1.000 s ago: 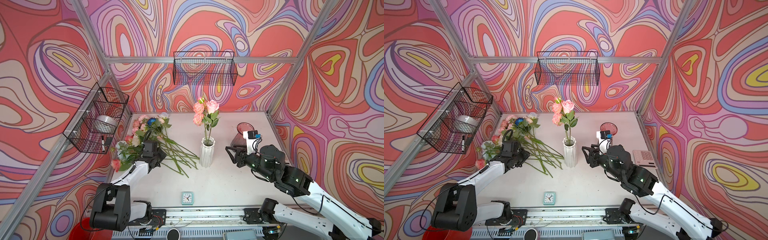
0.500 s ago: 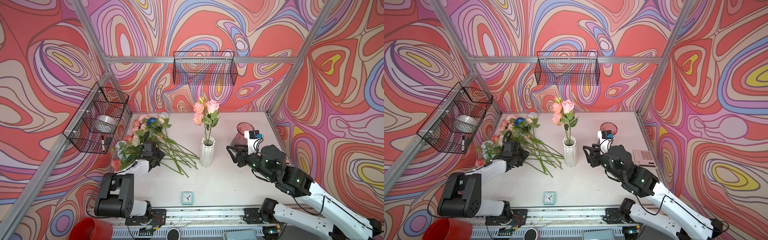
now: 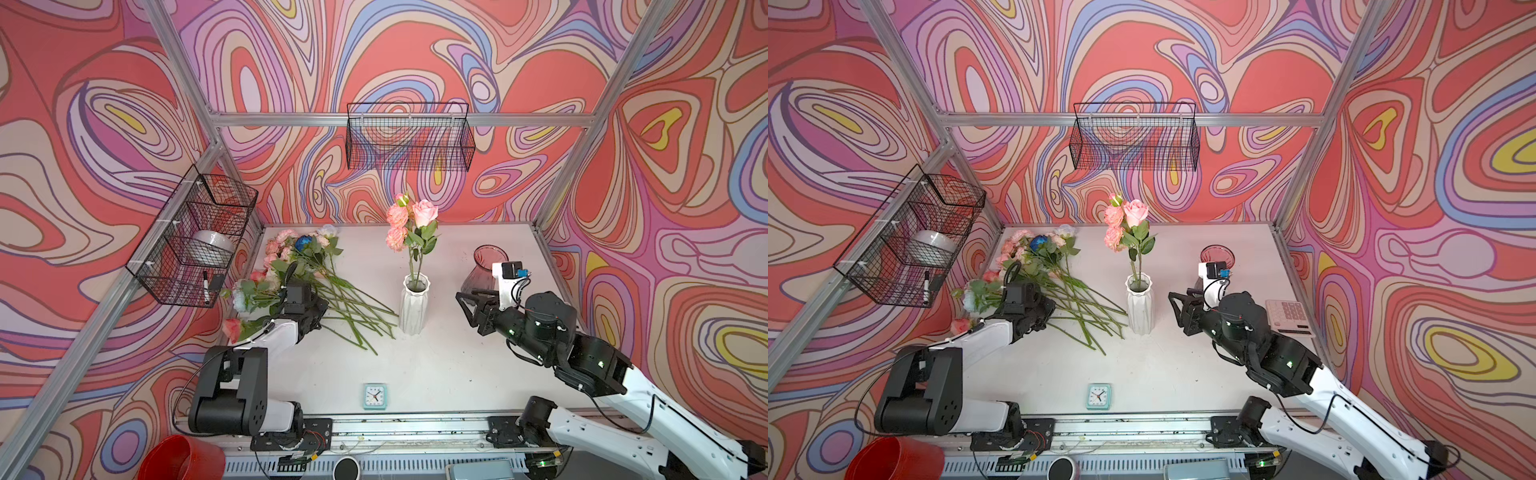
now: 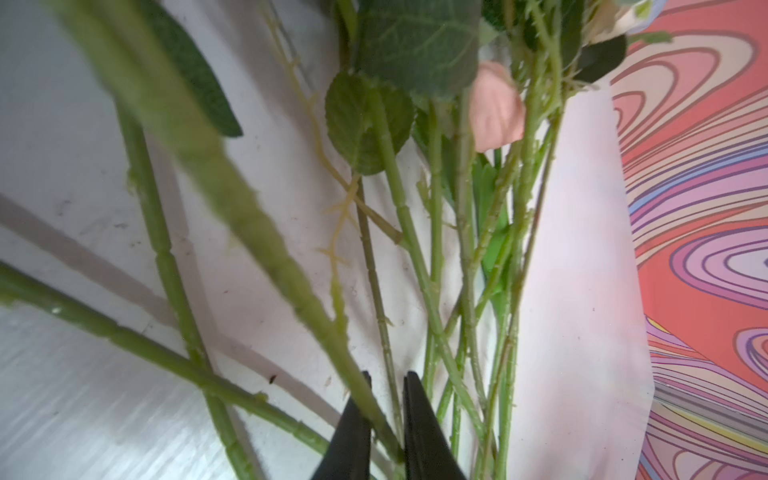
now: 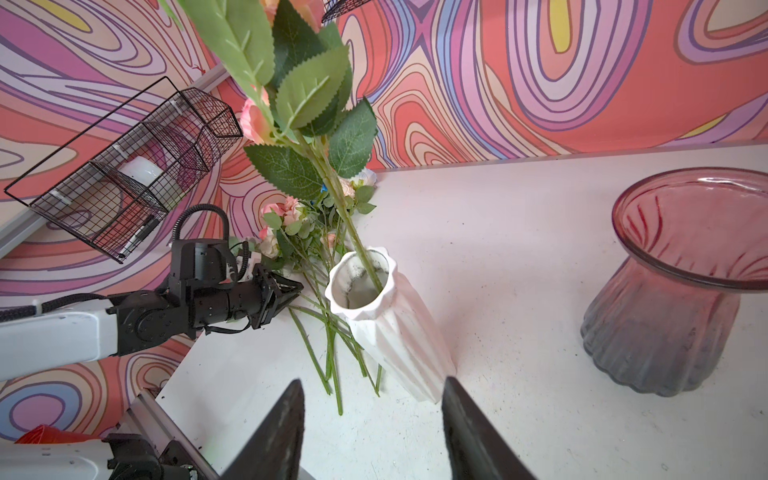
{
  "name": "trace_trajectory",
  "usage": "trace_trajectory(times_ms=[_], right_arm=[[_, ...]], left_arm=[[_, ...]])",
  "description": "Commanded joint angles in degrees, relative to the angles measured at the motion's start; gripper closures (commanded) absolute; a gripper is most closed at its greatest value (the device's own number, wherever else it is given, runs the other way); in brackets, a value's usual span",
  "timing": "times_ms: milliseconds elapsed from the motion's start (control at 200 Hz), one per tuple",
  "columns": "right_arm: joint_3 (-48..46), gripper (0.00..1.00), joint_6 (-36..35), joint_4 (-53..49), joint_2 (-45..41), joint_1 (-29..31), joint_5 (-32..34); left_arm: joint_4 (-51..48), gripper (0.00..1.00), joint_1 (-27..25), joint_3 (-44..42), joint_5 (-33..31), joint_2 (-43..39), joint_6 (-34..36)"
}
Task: Arrange the flowers into the vase
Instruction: 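Lower the left gripper into the rose pile and grasp a stem, then lift the pale blue rose with the left gripper toward the white vase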
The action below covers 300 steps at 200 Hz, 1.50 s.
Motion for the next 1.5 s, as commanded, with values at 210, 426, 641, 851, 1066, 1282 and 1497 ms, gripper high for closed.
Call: trace_trajectory(times_ms=[210, 426, 641, 851, 1066, 1282, 1497], right_arm=[[-0.9, 0.46, 0.1, 0.5, -0.3, -0.2, 0.7], [-1.0, 0.45, 0.4, 0.3, -0.5, -0.2, 1.1], [-0.2, 0.44, 0.3, -0.6, -0.6, -0.3, 1.5], [0.8, 0.44, -0.3, -1.0, -0.3, -0.2, 1.6], [1.5, 0.44, -0.8, -0.9, 0.4, -0.2, 1.4], [2.1, 0.44, -0.9, -0.9, 0.4, -0.2, 1.4], [2.1, 0.44, -1.0, -1.4, -0.1, -0.2, 1.6]], left_arm=[[-8.9, 1.00, 0.3, 0.1, -4.5, -12.5, -0.6], [-14.8, 1.00, 0.1, 3.4, -3.3, -20.4, 2.4], [-22.7, 1.00, -0.7, 11.4, -1.8, -26.1, 9.5], [-25.7, 1.00, -5.8, 23.5, -1.8, -30.6, 18.1], [-21.9, 1.00, -18.6, 36.5, -6.0, -29.7, 28.2], [-16.5, 1.00, -29.1, 44.6, -9.8, -24.0, 37.5], [-8.2, 1.00, -30.8, 44.2, -5.8, -20.5, 40.6]])
